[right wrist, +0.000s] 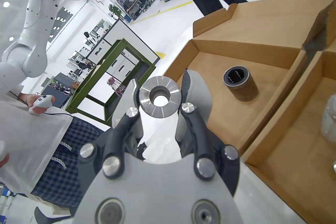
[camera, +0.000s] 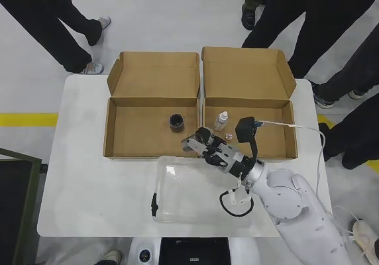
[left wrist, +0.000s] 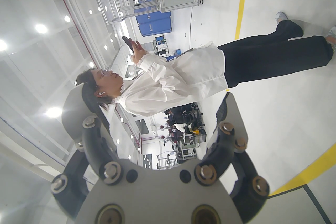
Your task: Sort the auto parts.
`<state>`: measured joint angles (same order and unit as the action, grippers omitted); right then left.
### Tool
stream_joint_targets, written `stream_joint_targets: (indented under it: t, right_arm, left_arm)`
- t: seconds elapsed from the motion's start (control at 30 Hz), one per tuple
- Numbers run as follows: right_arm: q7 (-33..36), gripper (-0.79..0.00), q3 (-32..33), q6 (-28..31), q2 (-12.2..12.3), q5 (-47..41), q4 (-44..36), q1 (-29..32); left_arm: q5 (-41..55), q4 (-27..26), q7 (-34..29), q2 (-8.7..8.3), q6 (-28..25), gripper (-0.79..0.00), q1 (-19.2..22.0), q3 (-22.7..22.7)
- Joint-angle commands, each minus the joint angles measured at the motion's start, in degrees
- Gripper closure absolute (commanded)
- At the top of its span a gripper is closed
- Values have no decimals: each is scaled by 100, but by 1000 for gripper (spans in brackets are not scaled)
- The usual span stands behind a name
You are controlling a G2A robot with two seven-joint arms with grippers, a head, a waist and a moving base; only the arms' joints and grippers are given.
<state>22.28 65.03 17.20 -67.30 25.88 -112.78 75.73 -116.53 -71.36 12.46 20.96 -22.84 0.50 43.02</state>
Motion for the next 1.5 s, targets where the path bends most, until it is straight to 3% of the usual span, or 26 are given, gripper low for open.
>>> stream_joint_targets:
  t: [0.0,0.47,1.03,1.47]
  right_arm:
    - [6,0,37,-20,-1,-36,7,-28]
    - [-283,0,49,-28,-56,-149,292,-282]
    - [-98,0,-797,412,-215,1657,1184,-1496]
    - [212,0,-1443,781,-329,2988,1770,-2054]
  left_arm:
    - [0,0,0,0,0,-785,0,0]
    - [0,0,0,0,0,-785,0,0]
    - [0,0,0,0,0,-785,0,0]
    - [0,0,0,0,0,-785,0,0]
